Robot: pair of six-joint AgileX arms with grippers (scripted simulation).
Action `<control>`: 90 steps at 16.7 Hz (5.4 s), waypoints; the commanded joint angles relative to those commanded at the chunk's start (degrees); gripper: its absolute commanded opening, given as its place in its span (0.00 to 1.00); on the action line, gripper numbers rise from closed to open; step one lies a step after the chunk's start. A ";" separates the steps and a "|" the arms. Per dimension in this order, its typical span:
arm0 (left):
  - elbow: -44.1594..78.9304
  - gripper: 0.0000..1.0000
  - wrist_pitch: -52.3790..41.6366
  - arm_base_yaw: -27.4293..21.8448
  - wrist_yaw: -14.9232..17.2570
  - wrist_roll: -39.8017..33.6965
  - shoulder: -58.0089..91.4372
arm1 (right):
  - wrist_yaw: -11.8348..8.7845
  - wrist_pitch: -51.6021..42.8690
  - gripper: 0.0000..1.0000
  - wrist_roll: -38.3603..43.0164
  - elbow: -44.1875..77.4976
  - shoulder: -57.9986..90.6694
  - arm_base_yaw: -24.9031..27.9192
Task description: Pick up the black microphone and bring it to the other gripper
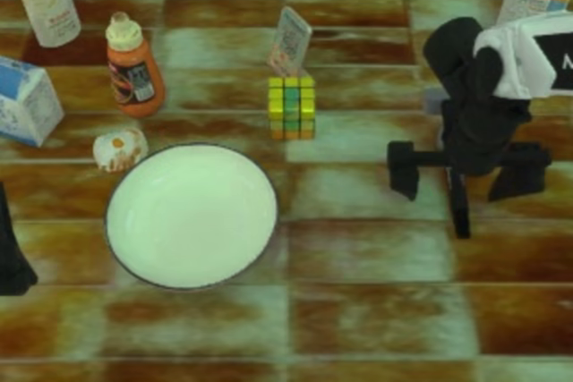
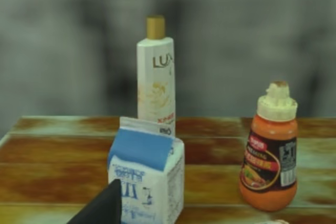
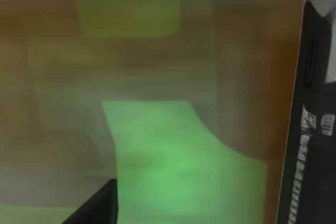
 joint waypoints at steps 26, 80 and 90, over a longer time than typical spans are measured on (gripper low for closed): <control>0.00 1.00 0.00 0.00 0.00 0.00 0.00 | 0.85 -1.08 0.00 -0.59 1.16 -3.04 0.05; 0.59 1.00 0.24 -0.31 0.62 0.11 0.75 | -10.90 81.72 0.00 -18.77 -33.49 -40.87 16.09; 24.24 1.00 11.28 -9.96 21.59 2.32 36.16 | -10.90 81.72 0.00 -18.77 -33.49 -40.87 16.09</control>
